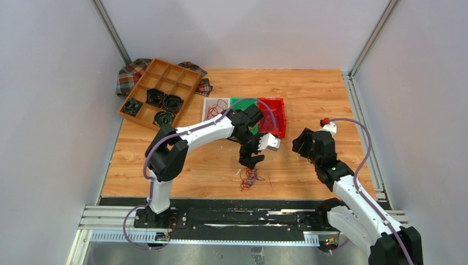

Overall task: Untangle the cables
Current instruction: Untie the cable.

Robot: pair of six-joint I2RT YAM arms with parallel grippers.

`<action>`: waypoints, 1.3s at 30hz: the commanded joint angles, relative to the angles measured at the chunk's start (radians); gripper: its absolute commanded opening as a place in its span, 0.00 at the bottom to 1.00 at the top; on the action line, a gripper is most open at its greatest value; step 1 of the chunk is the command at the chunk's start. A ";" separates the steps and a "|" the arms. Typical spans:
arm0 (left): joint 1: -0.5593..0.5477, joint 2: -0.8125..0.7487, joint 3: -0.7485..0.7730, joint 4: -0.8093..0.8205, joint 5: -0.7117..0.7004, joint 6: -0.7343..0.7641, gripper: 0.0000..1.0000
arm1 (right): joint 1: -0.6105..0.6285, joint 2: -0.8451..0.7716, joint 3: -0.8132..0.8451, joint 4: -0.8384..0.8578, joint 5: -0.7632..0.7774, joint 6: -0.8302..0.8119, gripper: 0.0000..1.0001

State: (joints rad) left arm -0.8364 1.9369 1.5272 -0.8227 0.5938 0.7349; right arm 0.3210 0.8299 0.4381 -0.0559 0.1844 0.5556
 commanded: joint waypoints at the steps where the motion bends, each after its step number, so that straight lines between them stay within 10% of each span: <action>1: -0.024 0.045 0.018 0.012 0.073 0.173 0.78 | 0.022 -0.051 -0.001 -0.042 0.014 0.016 0.55; 6: -0.033 0.075 0.045 -0.024 0.088 0.250 0.70 | 0.022 -0.073 0.008 -0.067 0.024 0.016 0.53; 15: -0.035 0.085 0.014 -0.024 0.073 0.276 0.28 | 0.021 -0.094 0.009 -0.081 0.052 0.013 0.52; 29: -0.031 0.058 0.021 -0.026 0.103 -0.026 0.01 | 0.021 -0.111 0.011 -0.073 0.054 0.004 0.47; 39: 0.109 -0.184 0.075 -0.097 0.010 -0.257 0.01 | 0.023 -0.065 0.050 -0.006 -0.060 -0.005 0.50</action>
State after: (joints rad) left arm -0.7910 1.8709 1.5326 -0.8658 0.6155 0.5961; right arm 0.3210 0.7433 0.4416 -0.1173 0.1982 0.5549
